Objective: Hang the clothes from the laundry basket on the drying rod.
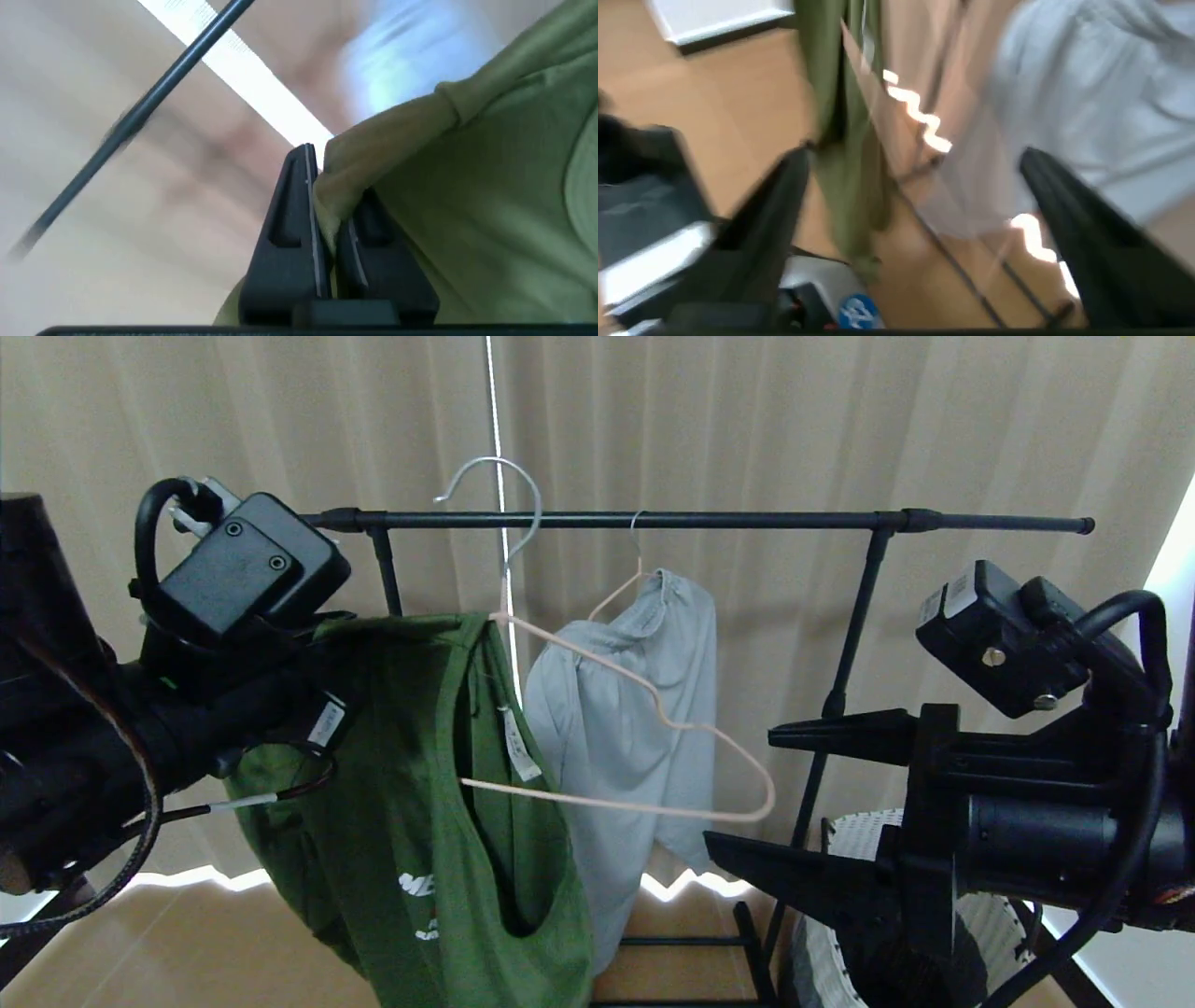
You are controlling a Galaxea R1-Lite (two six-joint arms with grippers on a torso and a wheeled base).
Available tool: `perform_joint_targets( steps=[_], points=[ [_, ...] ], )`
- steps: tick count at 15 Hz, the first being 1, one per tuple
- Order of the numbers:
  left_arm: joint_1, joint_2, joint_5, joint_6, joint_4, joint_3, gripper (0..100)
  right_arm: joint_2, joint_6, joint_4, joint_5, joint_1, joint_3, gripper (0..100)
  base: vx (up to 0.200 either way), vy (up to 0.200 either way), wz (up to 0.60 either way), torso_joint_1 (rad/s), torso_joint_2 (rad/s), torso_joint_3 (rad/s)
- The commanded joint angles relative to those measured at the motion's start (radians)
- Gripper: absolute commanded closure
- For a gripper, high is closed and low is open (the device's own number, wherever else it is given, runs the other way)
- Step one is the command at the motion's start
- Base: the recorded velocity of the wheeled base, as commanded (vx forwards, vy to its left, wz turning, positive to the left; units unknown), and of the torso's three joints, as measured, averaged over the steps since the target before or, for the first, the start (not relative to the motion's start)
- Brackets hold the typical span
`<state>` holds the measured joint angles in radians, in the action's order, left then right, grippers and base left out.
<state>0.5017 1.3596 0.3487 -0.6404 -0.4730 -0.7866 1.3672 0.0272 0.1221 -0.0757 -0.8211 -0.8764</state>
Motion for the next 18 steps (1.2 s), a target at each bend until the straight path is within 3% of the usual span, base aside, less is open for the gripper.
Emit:
perform_joint_targets(
  steps=[1,3,4,8,11,14,18],
  points=[
    [-0.014,0.004,0.059,0.047,-0.001,0.0,100,0.001,0.005,0.036,0.01,0.007,0.042,0,0.0,0.0,0.0,0.0,0.0,0.0],
    [-0.012,0.006,0.096,0.084,-0.001,0.0,100,0.01,0.007,0.09,0.036,0.007,0.079,0,0.0,0.0,0.0,0.0,0.0,0.0],
    [-0.011,0.004,0.128,0.119,-0.003,-0.008,100,0.042,0.008,0.12,0.09,0.002,0.097,0,0.0,0.0,0.0,0.0,0.0,0.0],
    [-0.002,0.003,0.145,0.225,-0.003,-0.052,100,0.125,0.0,0.186,0.154,-0.046,0.099,0,0.0,0.0,0.0,0.0,0.0,0.0],
    [0.028,-0.007,0.145,0.263,-0.003,-0.068,100,0.207,0.0,0.304,0.235,-0.105,0.093,0,0.0,0.0,0.0,0.0,0.0,0.0],
    [0.047,-0.004,0.145,0.283,-0.001,-0.097,100,0.289,0.003,0.427,0.254,-0.113,0.073,0,0.0,0.0,0.0,0.0,0.0,0.0],
    [0.092,-0.002,0.145,0.291,-0.003,-0.102,100,0.382,0.003,0.455,0.28,-0.109,-0.012,0,0.0,0.0,0.0,0.0,0.0,0.0]
  ],
)
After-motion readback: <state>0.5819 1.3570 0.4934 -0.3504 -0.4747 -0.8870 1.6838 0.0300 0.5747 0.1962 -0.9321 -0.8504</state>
